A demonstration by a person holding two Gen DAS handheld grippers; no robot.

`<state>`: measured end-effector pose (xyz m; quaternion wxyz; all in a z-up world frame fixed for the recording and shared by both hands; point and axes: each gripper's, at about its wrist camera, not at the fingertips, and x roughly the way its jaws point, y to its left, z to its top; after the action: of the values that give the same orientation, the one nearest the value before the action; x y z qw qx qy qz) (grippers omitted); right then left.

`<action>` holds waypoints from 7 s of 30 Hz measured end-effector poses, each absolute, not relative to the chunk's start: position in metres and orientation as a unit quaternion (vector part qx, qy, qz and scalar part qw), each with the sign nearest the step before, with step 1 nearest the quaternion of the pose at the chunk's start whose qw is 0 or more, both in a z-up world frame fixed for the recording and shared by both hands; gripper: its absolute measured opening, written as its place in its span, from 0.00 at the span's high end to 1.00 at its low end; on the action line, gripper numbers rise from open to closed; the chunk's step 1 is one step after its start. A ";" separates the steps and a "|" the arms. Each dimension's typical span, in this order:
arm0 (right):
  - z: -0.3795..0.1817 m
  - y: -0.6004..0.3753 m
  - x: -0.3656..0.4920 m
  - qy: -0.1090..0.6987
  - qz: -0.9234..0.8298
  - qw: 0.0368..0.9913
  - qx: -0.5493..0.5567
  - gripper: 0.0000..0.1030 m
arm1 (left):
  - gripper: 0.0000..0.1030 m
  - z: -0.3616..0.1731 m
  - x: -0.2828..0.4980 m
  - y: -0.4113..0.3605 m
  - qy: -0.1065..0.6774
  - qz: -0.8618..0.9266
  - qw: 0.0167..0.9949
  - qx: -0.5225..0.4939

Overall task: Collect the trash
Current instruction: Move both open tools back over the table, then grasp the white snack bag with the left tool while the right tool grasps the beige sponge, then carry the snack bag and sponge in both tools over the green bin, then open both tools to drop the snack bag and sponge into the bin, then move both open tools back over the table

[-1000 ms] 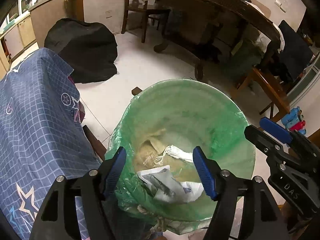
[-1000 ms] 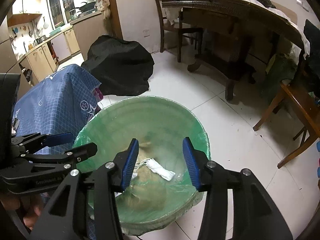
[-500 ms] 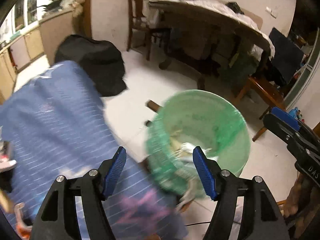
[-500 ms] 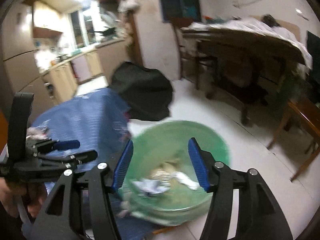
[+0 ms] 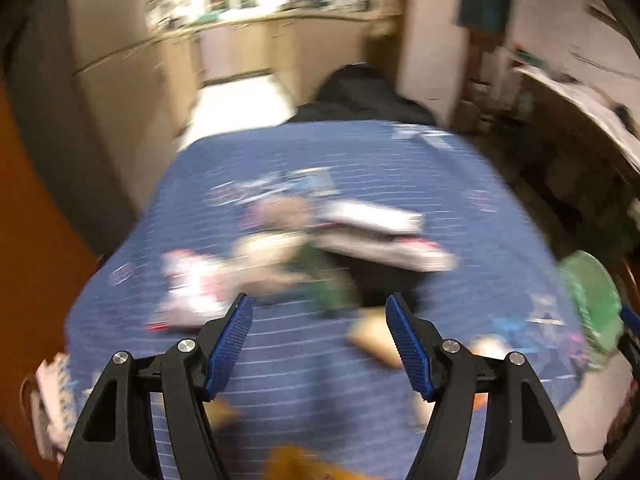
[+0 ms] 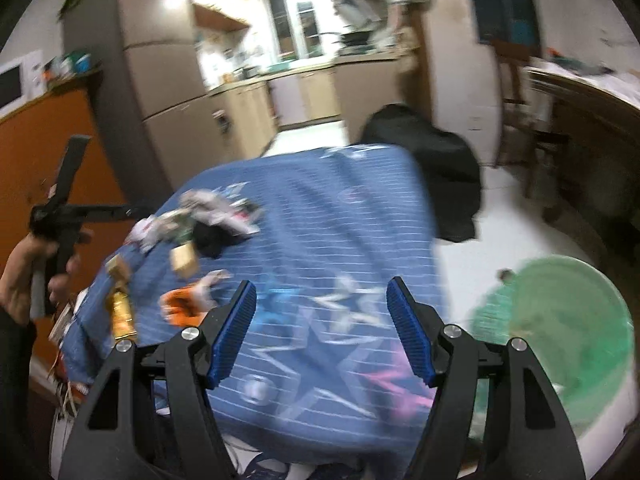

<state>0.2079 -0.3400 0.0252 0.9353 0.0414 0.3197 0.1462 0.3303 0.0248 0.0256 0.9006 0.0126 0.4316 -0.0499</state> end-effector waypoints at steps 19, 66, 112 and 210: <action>-0.017 -0.149 0.314 0.430 0.289 0.853 -0.057 0.37 | 0.25 -0.024 0.375 0.105 0.501 -0.046 0.863 0.042; 0.075 -0.177 0.212 0.237 0.170 0.956 -0.031 0.71 | 0.52 0.061 0.208 0.025 0.247 0.024 0.968 0.045; 0.085 -0.469 0.163 0.222 -0.073 0.972 0.032 0.70 | 0.52 0.086 0.197 -0.359 0.227 -0.206 0.948 0.082; -0.001 -0.271 0.195 0.340 0.227 0.912 0.025 0.17 | 0.29 -0.033 0.215 0.061 0.424 -0.049 0.903 -0.047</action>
<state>0.1945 -0.2708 -0.0013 0.9122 0.0249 0.3400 0.2271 0.2155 0.0608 -0.0333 0.9031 -0.0467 0.4239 -0.0494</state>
